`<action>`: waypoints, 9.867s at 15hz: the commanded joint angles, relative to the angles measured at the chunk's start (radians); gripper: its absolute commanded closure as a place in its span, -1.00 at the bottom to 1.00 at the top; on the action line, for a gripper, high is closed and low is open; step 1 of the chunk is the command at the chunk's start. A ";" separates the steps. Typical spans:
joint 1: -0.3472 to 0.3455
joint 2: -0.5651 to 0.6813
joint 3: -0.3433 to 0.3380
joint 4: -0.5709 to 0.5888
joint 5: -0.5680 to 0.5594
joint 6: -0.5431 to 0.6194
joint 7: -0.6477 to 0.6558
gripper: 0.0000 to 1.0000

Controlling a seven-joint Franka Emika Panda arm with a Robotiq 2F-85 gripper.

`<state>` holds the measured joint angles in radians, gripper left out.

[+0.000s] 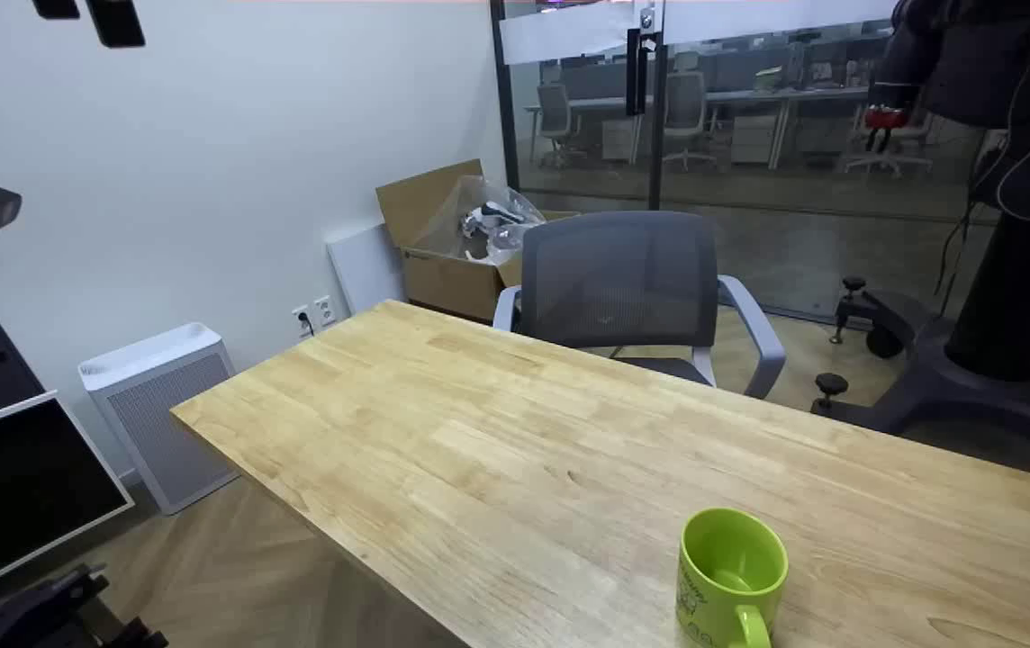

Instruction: Pick up the cup and move it to the right twice.

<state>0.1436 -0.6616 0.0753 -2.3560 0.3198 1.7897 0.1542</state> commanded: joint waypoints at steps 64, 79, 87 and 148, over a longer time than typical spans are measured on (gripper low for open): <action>-0.311 0.626 -0.236 0.226 -0.316 0.290 -0.159 -1.00; -0.331 0.766 -0.260 0.156 -0.373 0.419 -0.167 -1.00; -0.345 0.842 -0.265 0.111 -0.370 0.583 -0.196 -1.00; -0.314 1.293 -0.236 0.348 -0.381 0.693 -0.249 0.90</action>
<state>-0.1959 0.6317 -0.1453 -2.0273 -0.0333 2.5170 -0.1509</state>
